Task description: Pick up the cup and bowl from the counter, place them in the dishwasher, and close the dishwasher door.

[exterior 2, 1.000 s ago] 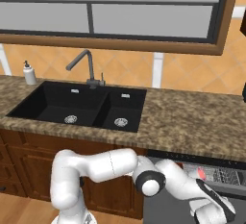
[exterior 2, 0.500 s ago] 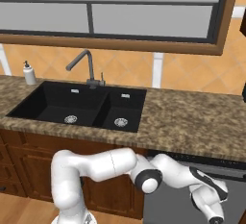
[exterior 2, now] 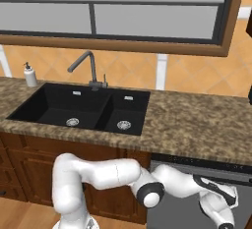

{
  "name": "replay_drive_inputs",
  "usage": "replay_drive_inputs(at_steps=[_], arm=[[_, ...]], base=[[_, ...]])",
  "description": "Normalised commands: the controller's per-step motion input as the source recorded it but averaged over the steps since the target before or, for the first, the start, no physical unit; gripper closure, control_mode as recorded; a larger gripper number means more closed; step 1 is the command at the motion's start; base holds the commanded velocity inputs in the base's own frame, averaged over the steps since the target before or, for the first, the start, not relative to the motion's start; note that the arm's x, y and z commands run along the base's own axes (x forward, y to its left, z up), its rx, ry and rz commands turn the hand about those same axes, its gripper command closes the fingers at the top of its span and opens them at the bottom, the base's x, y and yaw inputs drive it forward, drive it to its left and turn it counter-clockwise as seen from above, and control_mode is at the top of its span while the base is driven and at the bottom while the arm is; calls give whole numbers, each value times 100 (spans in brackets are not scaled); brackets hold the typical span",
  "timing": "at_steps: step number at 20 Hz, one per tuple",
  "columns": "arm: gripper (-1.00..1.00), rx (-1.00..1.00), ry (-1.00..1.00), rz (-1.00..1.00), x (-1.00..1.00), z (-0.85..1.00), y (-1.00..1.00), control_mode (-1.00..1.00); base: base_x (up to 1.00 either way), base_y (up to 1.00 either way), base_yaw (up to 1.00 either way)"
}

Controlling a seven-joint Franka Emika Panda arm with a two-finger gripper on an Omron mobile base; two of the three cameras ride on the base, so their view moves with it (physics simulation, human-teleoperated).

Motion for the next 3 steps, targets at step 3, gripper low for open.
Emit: replay_drive_inputs(at_steps=[3], arm=[[-100, 0, 0, 0, 0, 0, 0, -100]], base=[[0, 0, 0]])
